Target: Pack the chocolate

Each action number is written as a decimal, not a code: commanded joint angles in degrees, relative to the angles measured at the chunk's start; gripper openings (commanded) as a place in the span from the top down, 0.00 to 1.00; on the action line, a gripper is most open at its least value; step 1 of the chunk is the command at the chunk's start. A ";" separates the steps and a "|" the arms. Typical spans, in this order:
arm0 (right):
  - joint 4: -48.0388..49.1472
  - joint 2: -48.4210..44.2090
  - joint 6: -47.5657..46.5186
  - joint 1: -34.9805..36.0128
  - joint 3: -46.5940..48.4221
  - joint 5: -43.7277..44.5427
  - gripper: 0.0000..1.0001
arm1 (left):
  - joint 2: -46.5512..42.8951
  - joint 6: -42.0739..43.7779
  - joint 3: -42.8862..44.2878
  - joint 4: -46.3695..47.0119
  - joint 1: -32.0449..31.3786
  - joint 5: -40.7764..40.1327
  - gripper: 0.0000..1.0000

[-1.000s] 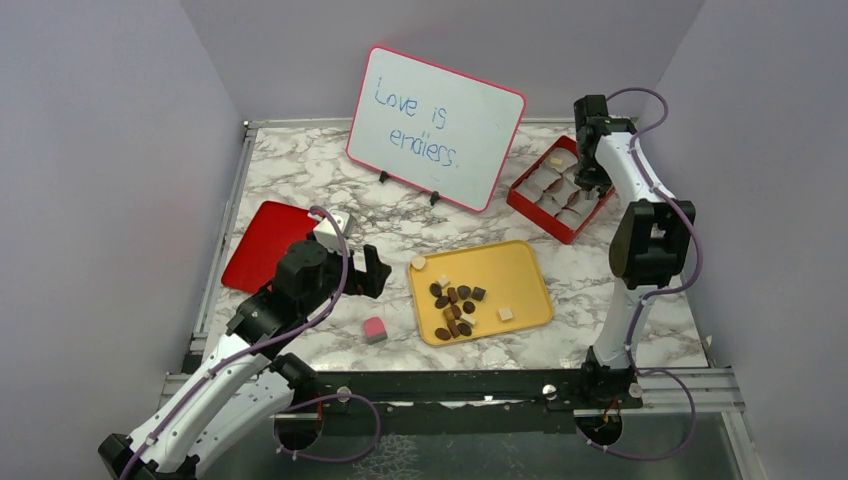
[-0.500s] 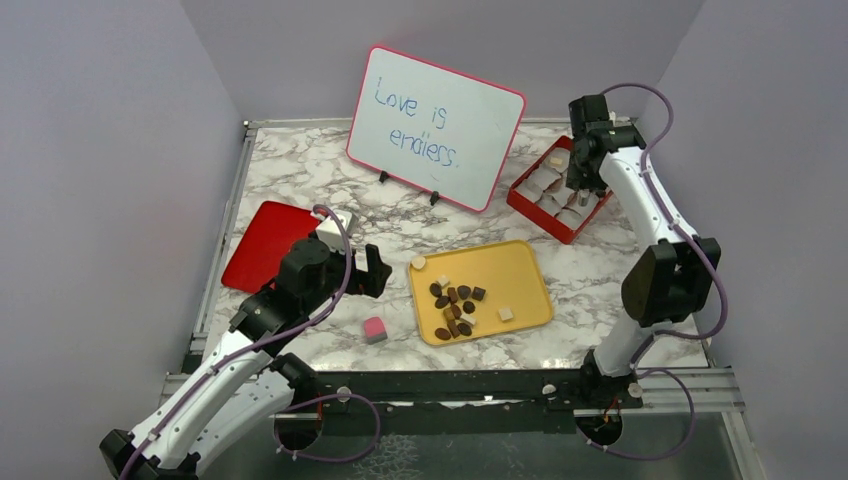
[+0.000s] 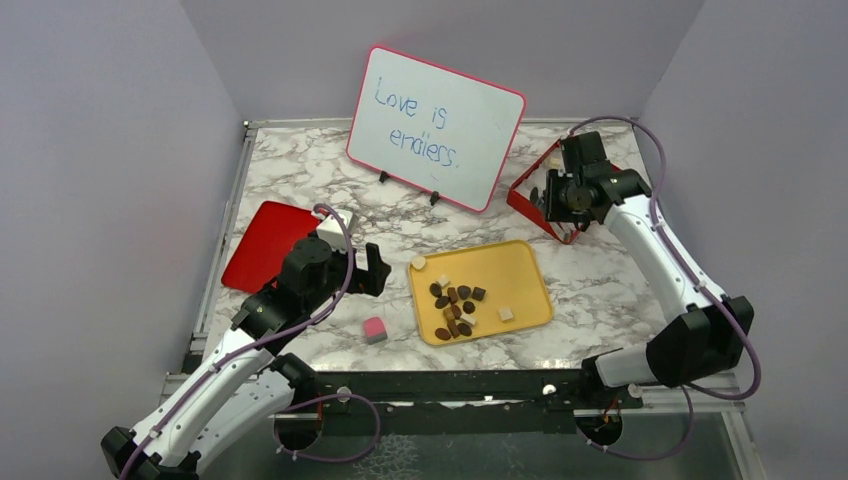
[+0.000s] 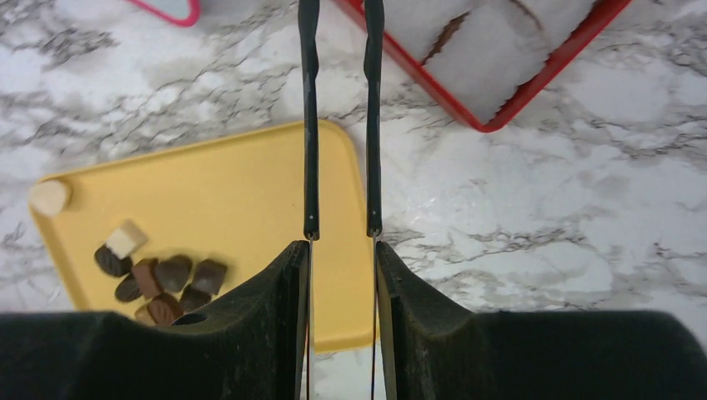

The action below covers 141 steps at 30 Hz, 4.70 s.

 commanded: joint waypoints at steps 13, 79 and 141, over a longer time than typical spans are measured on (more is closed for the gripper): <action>-2.49 -13.28 5.35 12.81 -14.58 -11.23 0.63 | 0.22 0.18 0.08 1.26 -0.27 -3.60 0.01; -7.40 -4.50 13.66 33.46 -6.10 6.89 0.82 | -0.09 -0.08 -0.04 1.08 -0.27 -2.65 0.01; 13.09 20.71 3.26 -6.87 9.75 -1.46 0.75 | -0.87 0.09 -0.08 1.07 -0.27 -2.43 0.01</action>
